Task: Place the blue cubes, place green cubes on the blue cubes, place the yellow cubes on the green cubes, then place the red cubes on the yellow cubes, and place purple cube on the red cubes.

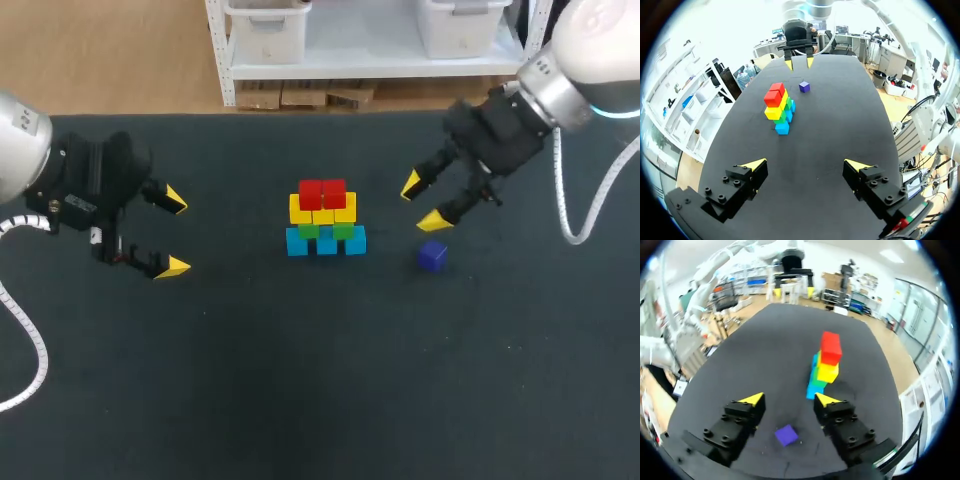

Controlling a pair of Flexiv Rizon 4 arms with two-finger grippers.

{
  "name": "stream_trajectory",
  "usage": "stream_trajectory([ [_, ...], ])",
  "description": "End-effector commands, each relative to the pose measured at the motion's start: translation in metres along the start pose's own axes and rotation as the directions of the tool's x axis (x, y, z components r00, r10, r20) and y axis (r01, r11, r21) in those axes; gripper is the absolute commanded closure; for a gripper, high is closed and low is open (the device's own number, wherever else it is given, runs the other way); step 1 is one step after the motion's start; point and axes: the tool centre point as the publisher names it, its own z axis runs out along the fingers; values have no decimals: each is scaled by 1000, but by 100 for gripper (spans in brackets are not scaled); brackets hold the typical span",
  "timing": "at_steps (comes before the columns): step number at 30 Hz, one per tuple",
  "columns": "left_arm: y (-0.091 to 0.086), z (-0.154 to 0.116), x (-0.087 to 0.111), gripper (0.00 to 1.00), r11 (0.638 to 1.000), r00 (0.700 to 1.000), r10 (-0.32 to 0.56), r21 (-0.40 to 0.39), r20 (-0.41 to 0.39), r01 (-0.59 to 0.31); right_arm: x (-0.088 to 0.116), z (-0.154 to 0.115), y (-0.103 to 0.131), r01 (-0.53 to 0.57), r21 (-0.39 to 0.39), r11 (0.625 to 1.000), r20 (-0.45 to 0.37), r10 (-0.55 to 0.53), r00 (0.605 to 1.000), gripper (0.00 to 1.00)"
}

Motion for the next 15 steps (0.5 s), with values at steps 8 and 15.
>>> stream_trajectory([
  [8, -1, 0, 3, 0, 1000, 1000, 3, -2, 9, -3, 48, -14, -9, 186, -153, 971, -30, -192, 981, 0],
  [15, -1, 0, 3, 0, 1000, 1000, 3, -2, 9, -3, 64, -12, -8, 232, -192, 954, -22, -240, 970, 0],
])
